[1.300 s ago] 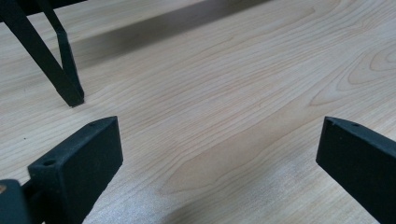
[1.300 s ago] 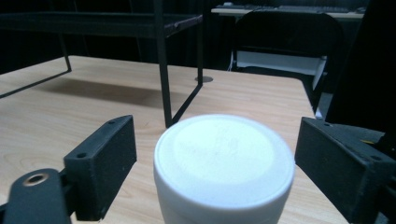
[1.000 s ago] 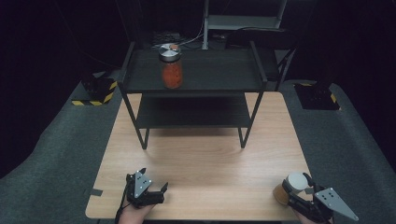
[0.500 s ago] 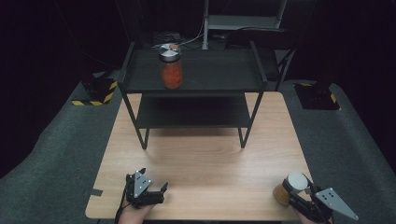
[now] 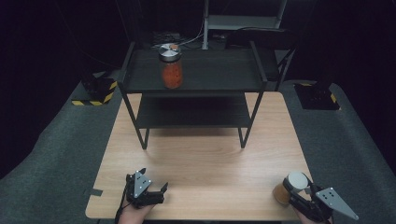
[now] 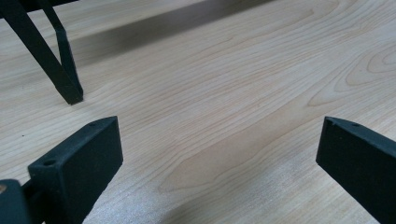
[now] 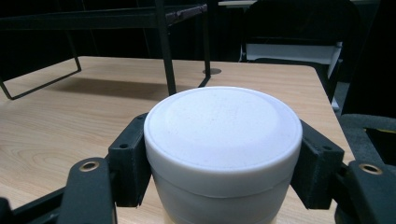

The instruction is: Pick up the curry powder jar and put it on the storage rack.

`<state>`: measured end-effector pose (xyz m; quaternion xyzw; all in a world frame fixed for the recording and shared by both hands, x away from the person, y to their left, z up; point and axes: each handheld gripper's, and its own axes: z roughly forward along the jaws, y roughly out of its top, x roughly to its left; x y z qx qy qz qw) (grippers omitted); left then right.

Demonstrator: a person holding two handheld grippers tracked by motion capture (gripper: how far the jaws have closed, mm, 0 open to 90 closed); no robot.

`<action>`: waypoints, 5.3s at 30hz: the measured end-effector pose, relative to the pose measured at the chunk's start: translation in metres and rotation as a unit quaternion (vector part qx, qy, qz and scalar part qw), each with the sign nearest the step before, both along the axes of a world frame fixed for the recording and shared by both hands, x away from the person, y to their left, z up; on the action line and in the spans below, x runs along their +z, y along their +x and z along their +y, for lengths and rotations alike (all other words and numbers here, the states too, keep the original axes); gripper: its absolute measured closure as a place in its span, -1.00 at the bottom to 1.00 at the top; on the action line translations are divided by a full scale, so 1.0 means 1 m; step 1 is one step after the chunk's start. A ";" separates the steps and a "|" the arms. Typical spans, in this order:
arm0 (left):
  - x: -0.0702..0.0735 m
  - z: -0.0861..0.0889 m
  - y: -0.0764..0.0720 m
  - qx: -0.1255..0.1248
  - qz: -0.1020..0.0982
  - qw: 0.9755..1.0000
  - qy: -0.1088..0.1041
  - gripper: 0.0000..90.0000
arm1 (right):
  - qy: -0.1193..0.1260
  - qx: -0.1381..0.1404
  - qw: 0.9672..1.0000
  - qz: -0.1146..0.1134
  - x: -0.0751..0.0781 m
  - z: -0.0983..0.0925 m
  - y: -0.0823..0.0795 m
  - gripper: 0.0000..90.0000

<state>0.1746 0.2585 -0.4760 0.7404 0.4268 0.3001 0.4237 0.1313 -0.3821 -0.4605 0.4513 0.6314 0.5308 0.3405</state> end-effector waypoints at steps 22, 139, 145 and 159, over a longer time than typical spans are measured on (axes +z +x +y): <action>0.001 0.000 0.000 -0.008 0.003 1.000 0.004 -0.99 | 0.000 0.028 0.999 -0.036 0.037 0.022 0.003 -0.26; -0.001 0.012 0.000 -0.022 0.006 0.999 -0.025 -0.99 | 0.027 0.106 0.986 -0.128 0.201 0.170 0.117 -0.25; -0.001 0.013 0.001 -0.023 0.006 0.999 -0.025 -0.99 | 0.022 0.102 0.985 -0.138 0.214 0.176 0.121 -0.25; -0.002 0.014 0.001 -0.024 0.007 0.999 -0.030 -0.99 | 0.034 0.088 0.985 -0.147 0.240 0.186 0.131 -0.25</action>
